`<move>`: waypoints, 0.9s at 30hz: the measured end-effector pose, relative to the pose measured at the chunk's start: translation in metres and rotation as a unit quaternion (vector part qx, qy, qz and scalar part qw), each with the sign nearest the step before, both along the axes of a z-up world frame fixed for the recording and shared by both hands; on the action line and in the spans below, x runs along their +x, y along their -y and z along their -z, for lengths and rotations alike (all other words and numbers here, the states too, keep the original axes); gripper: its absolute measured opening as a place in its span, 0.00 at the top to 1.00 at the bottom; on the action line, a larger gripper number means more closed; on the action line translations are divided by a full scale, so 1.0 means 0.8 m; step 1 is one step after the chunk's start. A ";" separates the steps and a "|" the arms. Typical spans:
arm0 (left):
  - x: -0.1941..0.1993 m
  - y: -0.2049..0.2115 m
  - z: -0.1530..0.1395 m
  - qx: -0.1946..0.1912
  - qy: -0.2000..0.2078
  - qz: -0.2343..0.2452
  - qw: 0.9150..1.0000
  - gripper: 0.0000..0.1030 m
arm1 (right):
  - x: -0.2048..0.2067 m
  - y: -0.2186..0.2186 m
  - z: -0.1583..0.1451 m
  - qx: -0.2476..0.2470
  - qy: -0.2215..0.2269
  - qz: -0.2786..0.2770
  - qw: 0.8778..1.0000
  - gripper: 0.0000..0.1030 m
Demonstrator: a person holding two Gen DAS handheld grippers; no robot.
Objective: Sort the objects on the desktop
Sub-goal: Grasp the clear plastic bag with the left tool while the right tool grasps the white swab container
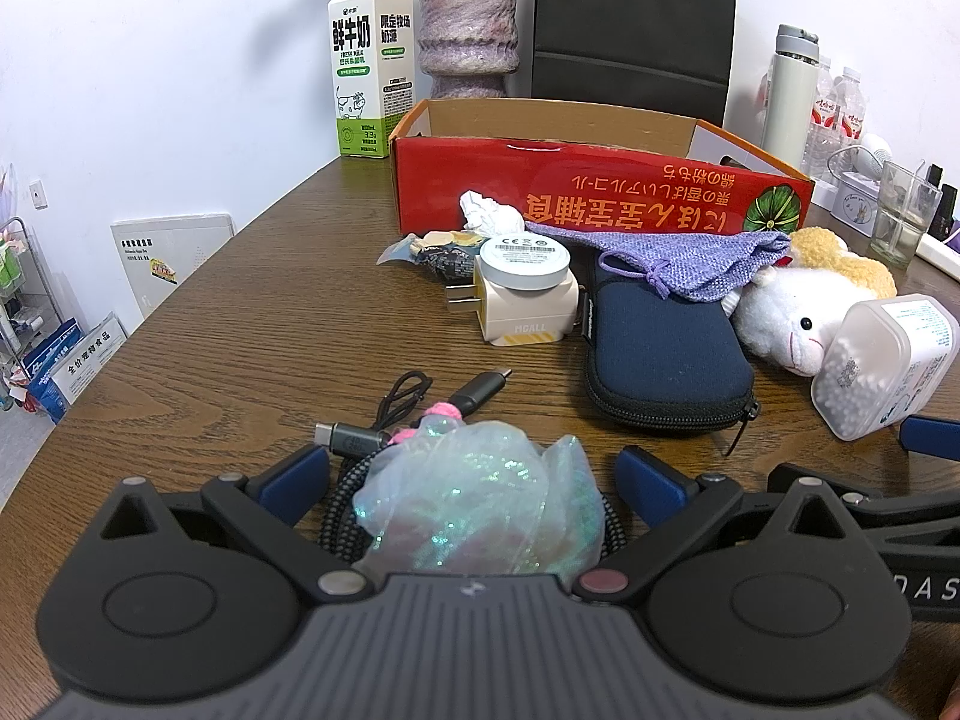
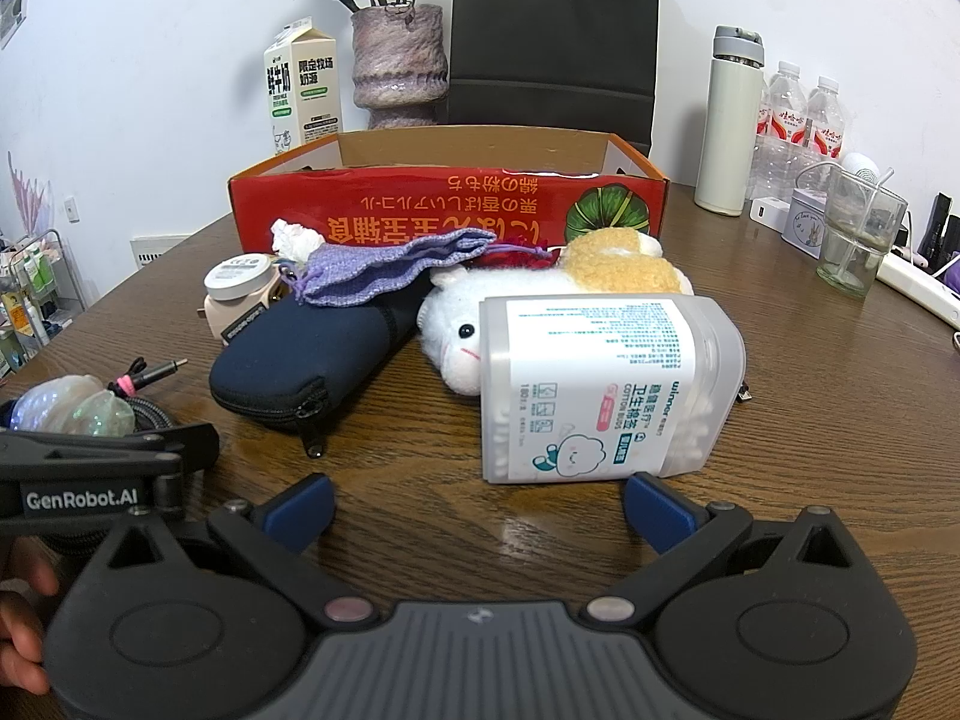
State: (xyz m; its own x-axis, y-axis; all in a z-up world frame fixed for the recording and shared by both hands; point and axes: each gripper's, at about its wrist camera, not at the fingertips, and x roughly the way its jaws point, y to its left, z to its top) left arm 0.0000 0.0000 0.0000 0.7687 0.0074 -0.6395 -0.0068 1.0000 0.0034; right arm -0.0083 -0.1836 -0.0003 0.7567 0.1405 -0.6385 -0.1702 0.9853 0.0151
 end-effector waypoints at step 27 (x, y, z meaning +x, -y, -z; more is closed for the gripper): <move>0.000 0.001 -0.006 0.002 0.001 0.005 1.000 0.00 | -0.001 0.000 0.000 0.000 0.000 -0.001 1.000 0.00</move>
State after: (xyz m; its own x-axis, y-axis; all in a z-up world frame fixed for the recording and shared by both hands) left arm 0.0003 -0.0007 0.0045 0.7704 0.0021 -0.6376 0.0028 1.0000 0.0067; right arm -0.0089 -0.1834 -0.0005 0.7567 0.1415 -0.6382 -0.1718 0.9850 0.0147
